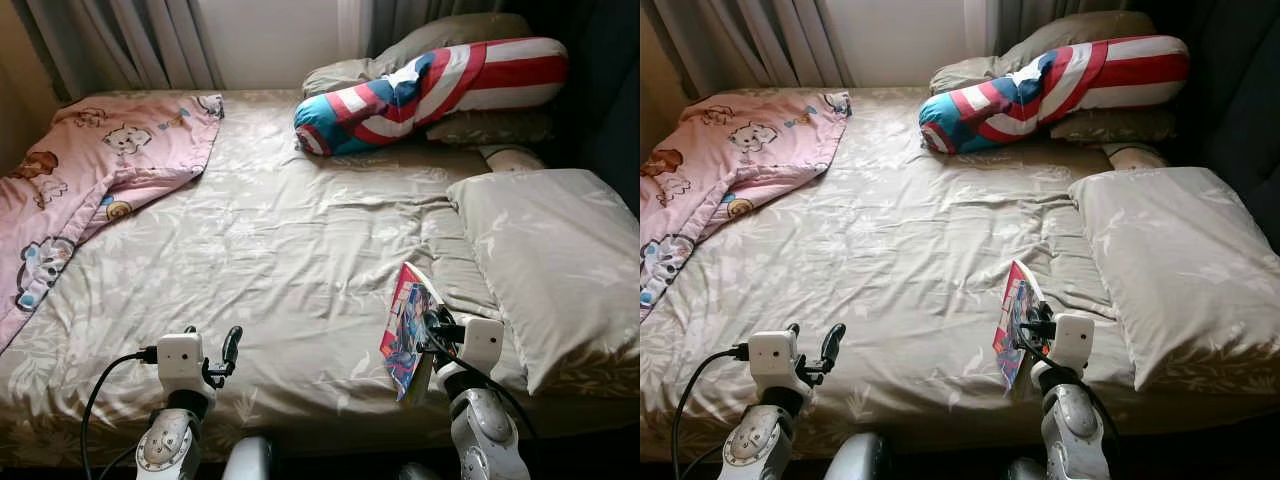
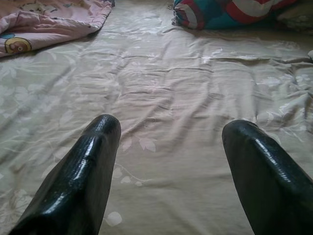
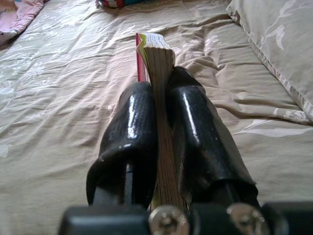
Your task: Clean up the room
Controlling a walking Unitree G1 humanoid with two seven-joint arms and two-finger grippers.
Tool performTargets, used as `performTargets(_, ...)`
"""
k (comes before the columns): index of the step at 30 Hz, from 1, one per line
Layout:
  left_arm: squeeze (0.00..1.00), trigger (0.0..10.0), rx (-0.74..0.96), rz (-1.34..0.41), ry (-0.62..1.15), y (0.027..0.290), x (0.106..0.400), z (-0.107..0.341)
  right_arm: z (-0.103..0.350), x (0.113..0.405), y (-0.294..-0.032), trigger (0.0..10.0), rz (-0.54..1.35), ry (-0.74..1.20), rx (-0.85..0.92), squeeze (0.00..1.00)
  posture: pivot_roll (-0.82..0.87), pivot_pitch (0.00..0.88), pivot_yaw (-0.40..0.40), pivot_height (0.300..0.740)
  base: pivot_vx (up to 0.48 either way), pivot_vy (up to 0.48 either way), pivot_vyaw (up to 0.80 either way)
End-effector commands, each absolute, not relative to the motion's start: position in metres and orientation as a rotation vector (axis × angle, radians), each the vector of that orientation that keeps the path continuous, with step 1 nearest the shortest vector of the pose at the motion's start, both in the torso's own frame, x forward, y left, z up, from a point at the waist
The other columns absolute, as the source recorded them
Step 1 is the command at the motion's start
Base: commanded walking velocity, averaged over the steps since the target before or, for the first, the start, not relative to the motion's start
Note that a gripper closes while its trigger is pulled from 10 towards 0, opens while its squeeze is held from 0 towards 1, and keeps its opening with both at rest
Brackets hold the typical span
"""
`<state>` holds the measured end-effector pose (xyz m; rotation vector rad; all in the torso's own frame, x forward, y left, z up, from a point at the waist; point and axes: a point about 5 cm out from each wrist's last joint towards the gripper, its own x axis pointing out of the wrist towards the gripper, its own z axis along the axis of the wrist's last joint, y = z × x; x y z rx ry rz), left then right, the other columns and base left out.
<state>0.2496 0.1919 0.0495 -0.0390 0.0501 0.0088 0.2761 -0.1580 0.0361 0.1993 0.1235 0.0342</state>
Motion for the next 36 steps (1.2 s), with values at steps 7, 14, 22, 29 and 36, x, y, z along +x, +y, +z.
performTargets(7,0.00,10.0,-0.035,-0.003,0.049,0.191,0.250,0.051,0.049,0.283,-0.155,10.0,0.059,0.060,0.188,0.00,-0.09,0.079,0.020,0.651,0.274,0.000,0.00)
performTargets(14,0.00,10.0,-0.034,-0.002,0.048,0.191,0.250,0.051,0.050,0.284,-0.154,10.0,0.063,0.058,0.186,0.00,-0.09,0.081,0.020,0.651,0.281,0.000,0.00)
performTargets(22,0.00,10.0,-0.030,-0.004,0.051,0.190,0.250,0.050,0.060,0.294,-0.152,10.0,0.068,0.029,0.213,0.00,-0.09,0.089,0.025,0.651,0.033,0.000,0.00)
performTargets(29,0.00,10.0,-0.025,-0.009,0.051,0.192,0.251,0.052,0.069,0.310,-0.148,10.0,0.080,0.026,0.222,0.00,-0.08,0.104,0.032,0.651,0.000,0.000,0.00)
performTargets(36,0.00,10.0,-0.004,-0.010,0.061,0.199,0.243,0.052,0.078,0.339,-0.147,10.0,-0.016,0.074,0.410,0.00,-0.04,0.130,0.054,0.651,0.000,0.000,0.00)
